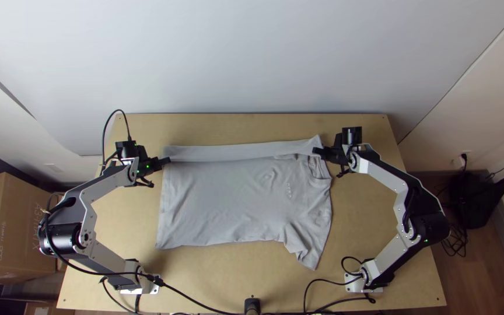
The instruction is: Fold the t-shirt
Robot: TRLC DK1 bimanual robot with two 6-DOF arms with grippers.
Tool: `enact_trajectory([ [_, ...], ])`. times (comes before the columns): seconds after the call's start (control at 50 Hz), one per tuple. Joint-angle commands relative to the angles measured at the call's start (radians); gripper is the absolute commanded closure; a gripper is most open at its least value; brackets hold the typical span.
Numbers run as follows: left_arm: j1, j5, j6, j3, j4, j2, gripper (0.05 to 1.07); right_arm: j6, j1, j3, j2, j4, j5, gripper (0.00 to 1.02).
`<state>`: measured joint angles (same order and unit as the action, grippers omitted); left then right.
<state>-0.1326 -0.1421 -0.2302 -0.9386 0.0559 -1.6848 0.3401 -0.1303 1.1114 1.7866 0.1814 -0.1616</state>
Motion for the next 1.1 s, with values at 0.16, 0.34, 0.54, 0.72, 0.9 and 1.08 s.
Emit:
enact_trajectory([
  [0.16, 0.008, -0.002, 0.014, 0.089, -0.016, 0.053, 1.05, 0.016, -0.005, -0.094, -0.061, 0.038, -0.001, 1.00],
  [0.34, 0.016, -0.001, 0.037, 0.132, -0.013, 0.054, 0.78, 0.014, -0.011, -0.148, -0.098, 0.040, 0.000, 0.75],
  [0.54, -0.013, -0.039, 0.068, 0.139, 0.070, 0.137, 0.11, 0.017, 0.000, -0.185, -0.247, 0.099, 0.000, 0.38],
  [0.72, -0.079, -0.154, 0.072, 0.185, 0.107, 0.356, 0.11, 0.019, 0.018, -0.225, -0.470, 0.196, -0.004, 0.34],
  [0.9, -0.121, -0.203, 0.131, 0.158, 0.302, 0.536, 0.11, 0.031, 0.014, -0.219, -0.651, 0.386, -0.004, 0.34],
  [1.08, -0.122, -0.205, 0.196, 0.112, 0.449, 0.702, 0.11, 0.057, -0.017, -0.173, -0.721, 0.734, -0.006, 0.08],
])
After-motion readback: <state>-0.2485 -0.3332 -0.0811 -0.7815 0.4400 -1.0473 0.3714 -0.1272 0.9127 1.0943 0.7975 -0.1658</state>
